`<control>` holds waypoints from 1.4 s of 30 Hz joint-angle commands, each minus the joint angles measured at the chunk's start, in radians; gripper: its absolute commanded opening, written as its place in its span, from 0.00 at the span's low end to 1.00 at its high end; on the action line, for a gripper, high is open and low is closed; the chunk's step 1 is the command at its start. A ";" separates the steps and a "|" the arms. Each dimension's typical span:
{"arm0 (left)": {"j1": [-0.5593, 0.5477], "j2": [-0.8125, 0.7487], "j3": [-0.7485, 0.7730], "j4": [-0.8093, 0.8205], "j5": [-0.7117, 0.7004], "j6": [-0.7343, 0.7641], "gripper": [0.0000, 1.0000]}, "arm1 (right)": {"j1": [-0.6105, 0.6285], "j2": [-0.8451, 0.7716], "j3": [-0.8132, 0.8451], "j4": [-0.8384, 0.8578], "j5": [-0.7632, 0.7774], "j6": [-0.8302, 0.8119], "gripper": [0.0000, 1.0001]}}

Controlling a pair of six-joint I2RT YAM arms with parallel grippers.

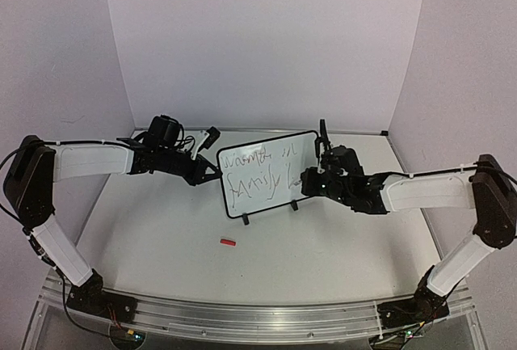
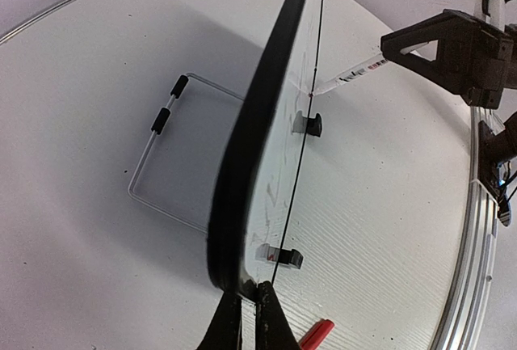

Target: Write a sentence on the whiteboard

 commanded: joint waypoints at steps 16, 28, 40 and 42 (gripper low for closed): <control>0.001 0.017 0.018 -0.046 -0.059 0.041 0.00 | -0.005 -0.156 -0.029 -0.008 0.044 -0.004 0.00; 0.001 0.021 0.019 -0.048 -0.060 0.042 0.00 | -0.005 -0.089 -0.002 0.011 0.062 -0.009 0.00; 0.001 0.022 0.020 -0.048 -0.062 0.043 0.00 | -0.005 -0.052 0.034 0.026 0.072 -0.037 0.00; 0.000 0.022 0.019 -0.048 -0.061 0.043 0.00 | -0.005 -0.045 0.037 0.027 0.066 -0.043 0.00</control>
